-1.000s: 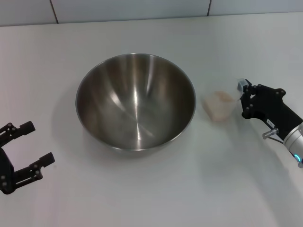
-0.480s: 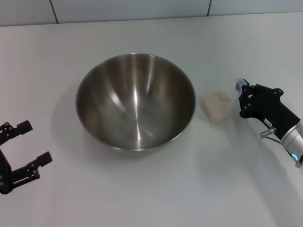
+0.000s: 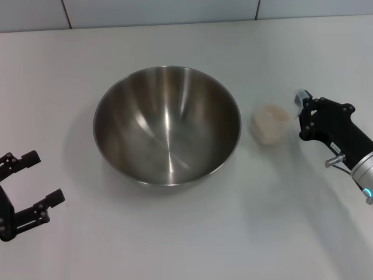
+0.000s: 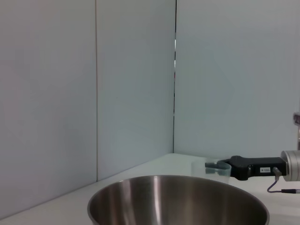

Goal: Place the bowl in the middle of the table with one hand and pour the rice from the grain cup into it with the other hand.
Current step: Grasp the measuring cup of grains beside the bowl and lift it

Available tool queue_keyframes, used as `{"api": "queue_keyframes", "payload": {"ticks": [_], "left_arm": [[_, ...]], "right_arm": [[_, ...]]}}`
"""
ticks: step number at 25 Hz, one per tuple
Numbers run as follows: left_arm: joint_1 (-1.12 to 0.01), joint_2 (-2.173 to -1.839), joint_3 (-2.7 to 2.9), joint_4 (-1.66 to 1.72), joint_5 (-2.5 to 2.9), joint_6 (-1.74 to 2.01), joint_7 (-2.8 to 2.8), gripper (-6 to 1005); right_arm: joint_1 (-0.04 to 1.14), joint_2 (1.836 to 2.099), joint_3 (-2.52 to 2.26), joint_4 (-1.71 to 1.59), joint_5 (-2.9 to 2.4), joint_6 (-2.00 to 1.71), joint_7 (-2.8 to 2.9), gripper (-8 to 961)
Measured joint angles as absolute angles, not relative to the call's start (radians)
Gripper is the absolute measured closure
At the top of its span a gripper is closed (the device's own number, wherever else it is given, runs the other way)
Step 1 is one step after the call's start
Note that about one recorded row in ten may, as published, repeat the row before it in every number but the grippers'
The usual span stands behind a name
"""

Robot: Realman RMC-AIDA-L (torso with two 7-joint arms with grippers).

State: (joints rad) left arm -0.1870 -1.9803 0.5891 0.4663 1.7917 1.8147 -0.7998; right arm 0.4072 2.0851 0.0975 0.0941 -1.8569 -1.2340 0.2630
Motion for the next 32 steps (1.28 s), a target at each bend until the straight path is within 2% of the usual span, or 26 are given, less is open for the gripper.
{"api": "queue_keyframes", "payload": {"ticks": [15,23,32], "left_arm": [[-0.184,-1.985,0.589,0.466,1.792,1.81,-0.802,173],[-0.186,-1.986,0.589,0.466,1.792,1.809,-0.802,173],[-0.19,-1.988,0.589,0.466,1.792,1.807,-0.802,173]], "right_arm": [[0.417,2.078,0.154,0.06,-1.856,-1.351,0.279,948],[0.494,2.077,0.179,0.028,-1.856,-1.395,0.28,948],[0.524,2.077,0.18,0.023,-1.856,-1.393,0.281,948]]}}
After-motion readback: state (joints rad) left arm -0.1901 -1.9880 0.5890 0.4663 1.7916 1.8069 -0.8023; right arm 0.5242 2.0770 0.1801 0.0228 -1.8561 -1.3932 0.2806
